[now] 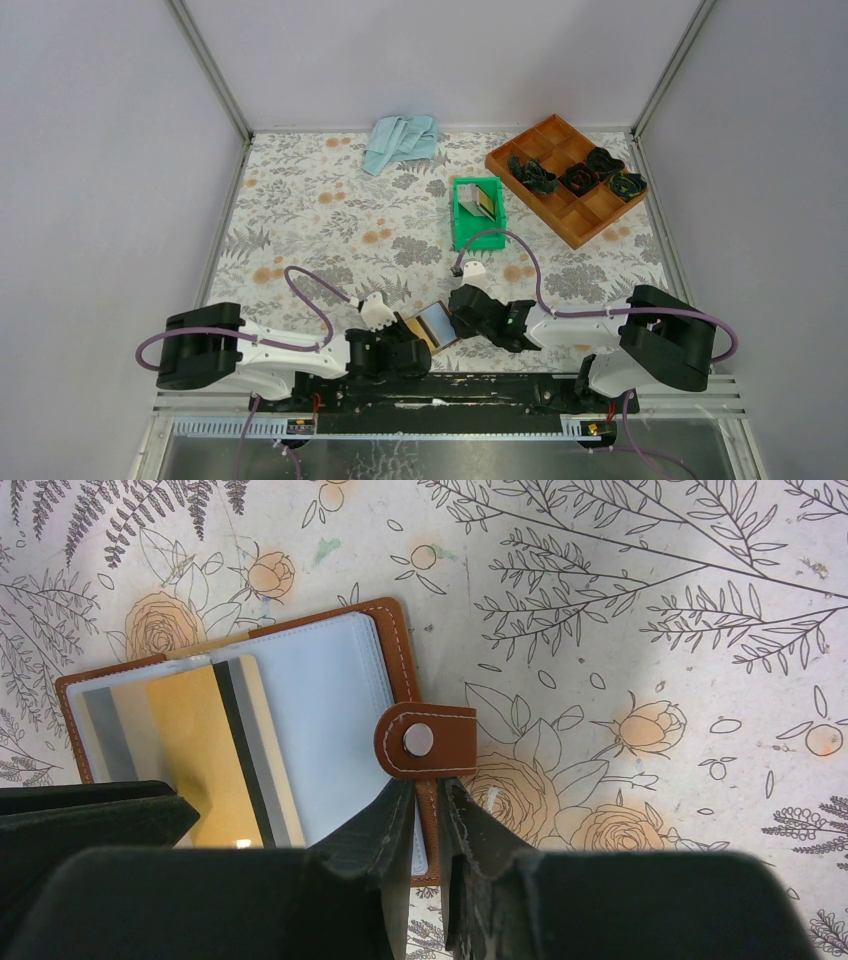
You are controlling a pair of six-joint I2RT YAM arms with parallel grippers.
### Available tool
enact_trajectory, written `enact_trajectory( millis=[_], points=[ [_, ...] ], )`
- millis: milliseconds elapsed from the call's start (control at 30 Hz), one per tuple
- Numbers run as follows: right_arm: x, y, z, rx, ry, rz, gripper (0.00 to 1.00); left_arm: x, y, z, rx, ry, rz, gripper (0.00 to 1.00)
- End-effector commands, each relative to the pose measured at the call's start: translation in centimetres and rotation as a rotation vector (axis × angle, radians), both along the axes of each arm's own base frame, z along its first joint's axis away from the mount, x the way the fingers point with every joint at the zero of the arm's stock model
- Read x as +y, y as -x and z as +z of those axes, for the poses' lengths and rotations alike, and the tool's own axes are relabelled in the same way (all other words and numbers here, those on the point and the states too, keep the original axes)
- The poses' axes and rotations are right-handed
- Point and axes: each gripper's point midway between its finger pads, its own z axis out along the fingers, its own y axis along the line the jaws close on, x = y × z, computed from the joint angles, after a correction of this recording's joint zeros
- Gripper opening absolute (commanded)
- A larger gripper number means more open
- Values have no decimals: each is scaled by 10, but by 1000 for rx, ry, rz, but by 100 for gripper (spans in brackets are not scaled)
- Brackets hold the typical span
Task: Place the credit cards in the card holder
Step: Insert the credit card into the card holder.
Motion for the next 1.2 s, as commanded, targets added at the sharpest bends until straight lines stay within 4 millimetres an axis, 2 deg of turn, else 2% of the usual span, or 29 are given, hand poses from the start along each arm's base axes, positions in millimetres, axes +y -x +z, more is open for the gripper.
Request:
enact_trajectory(
  millis=[0, 1167],
  points=[
    [-42, 26, -38, 95, 205, 30, 19, 8, -4, -4, -30, -60, 3, 30],
    [-38, 27, -34, 85, 202, 40, 19, -23, -20, 8, -122, -56, -55, 31]
  ],
)
